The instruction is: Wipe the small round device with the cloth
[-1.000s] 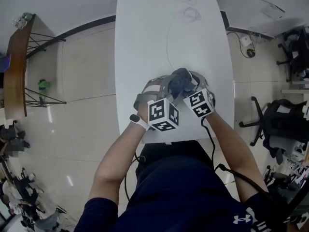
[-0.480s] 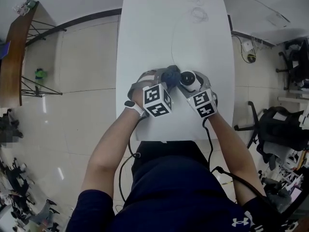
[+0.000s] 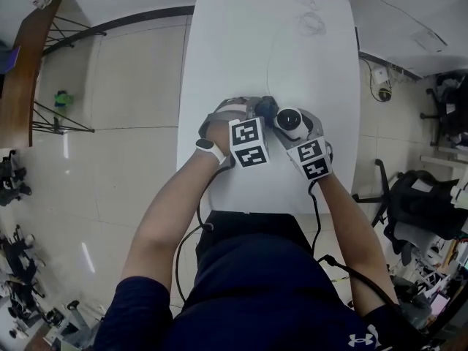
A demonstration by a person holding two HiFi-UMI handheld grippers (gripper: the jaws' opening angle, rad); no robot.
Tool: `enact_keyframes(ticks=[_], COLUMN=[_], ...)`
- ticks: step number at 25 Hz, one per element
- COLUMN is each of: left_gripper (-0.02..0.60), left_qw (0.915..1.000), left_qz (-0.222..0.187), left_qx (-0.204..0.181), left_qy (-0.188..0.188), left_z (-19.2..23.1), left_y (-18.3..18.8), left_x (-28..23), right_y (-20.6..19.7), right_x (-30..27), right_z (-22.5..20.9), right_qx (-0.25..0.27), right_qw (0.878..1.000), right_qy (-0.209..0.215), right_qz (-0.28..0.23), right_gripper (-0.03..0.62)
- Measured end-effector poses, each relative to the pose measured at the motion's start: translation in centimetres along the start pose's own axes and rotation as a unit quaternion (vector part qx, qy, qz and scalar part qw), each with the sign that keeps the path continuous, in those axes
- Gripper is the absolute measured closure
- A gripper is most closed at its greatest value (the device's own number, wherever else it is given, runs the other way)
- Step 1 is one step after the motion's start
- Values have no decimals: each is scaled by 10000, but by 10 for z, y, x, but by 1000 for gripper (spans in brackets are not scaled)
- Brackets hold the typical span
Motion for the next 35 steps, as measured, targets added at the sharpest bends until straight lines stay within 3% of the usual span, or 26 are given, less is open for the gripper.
enact_keyframes(ticks=[2,4,6,8,12,16,20,24,28,32,35], left_gripper=[428,428,428,426,426,426,428,428,428,428,428], left_qw=[9972,9892,9829,9822,9879,9879,9908,9912,9913,9921,9964], left_qz=[-441,-1025,-1505,-1683,-1336,-1294,-929,-528,-162,258,372], left_qx=[604,1041,984,554,-185,214,425,370,9,-526,-307], left_qy=[25,-123,-387,-615,-765,-829,-892,-1155,-1309,-1107,-702], left_z=[17,30,34,29,16,26,36,22,8,2,3], left_y=[9,29,58,85,91,72,37,14,2,-5,-7], left_x=[23,48,68,76,53,40,26,8,-12,-26,-26], right_y=[1,1,1,1,2,2,1,1,1,2,1], right_x=[-1,-1,-1,-1,-1,-1,-1,0,-1,0,-1], right_z=[3,4,3,3,4,5,5,6,5,3,4], right_qx=[-22,-16,9,28,67,84,91,63,64,15,6], right_qw=[10000,10000,10000,10000,9999,9999,9998,9998,9998,9998,9999], right_qy=[43,60,61,65,91,122,138,140,157,126,137], right_qz=[-17,-36,-47,-56,-58,-78,-98,-111,-101,-124,-104], right_gripper=[255,255,256,256,256,256,256,256,256,256,256])
Point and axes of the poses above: the fingertips, and each gripper's own axes: x backward along the fingers, z to its left, y out of its top, the point moved 3 cm from there along x, backward along the fingers, and after that the axes turned 5 degrees about -x, right-handed, at the moved point
